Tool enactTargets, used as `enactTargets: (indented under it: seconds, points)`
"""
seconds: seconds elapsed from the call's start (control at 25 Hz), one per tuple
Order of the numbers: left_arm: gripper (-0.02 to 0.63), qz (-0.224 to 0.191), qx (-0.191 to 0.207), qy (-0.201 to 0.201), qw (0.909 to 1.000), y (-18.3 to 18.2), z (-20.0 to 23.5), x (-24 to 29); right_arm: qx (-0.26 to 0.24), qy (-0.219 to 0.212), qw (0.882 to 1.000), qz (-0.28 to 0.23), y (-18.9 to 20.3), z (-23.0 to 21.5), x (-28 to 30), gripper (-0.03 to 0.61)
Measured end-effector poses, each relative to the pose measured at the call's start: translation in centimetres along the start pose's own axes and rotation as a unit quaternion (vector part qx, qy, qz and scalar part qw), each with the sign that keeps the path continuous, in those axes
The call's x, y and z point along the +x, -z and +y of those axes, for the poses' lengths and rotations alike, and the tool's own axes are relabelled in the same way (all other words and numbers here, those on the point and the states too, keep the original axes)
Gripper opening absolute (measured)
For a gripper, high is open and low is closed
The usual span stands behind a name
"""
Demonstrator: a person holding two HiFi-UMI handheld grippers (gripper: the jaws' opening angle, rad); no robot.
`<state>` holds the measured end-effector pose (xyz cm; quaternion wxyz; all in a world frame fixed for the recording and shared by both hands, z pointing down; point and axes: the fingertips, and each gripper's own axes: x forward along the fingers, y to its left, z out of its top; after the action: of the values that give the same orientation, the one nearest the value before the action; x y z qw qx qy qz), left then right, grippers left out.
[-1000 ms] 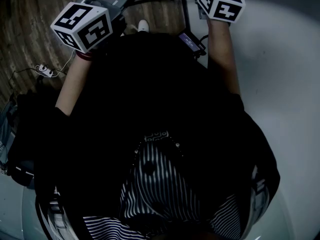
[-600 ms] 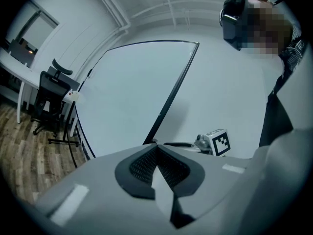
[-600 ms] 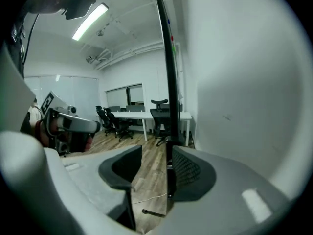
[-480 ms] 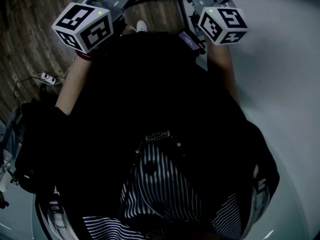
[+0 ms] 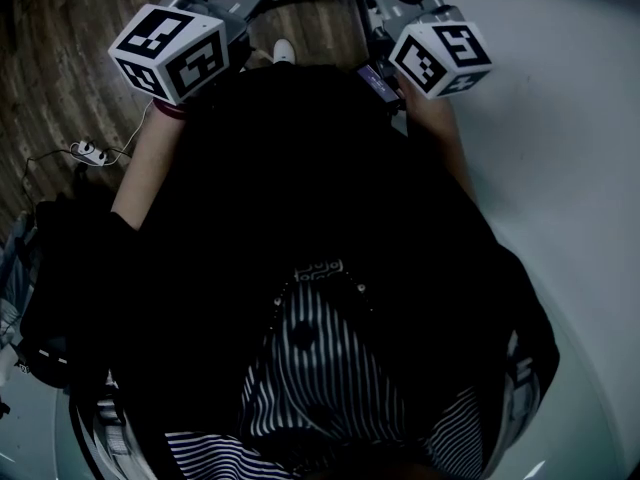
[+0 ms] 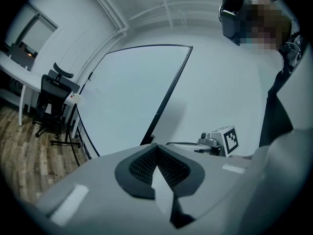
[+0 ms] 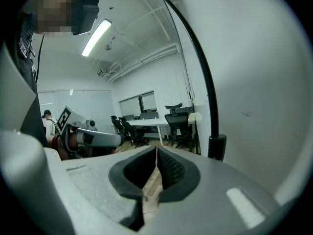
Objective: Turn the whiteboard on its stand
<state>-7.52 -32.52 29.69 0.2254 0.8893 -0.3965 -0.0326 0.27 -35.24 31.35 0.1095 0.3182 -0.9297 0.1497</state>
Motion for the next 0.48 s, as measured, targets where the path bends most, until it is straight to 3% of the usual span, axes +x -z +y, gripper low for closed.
enactTargets:
  seconds: [0.48]
  points:
    - [0.004,-0.013,-0.007,-0.038,0.9992,0.7,3.1,-4.5,-0.002,-0.031,1.000,0.001,-0.8,4.2,3.4,0.005]
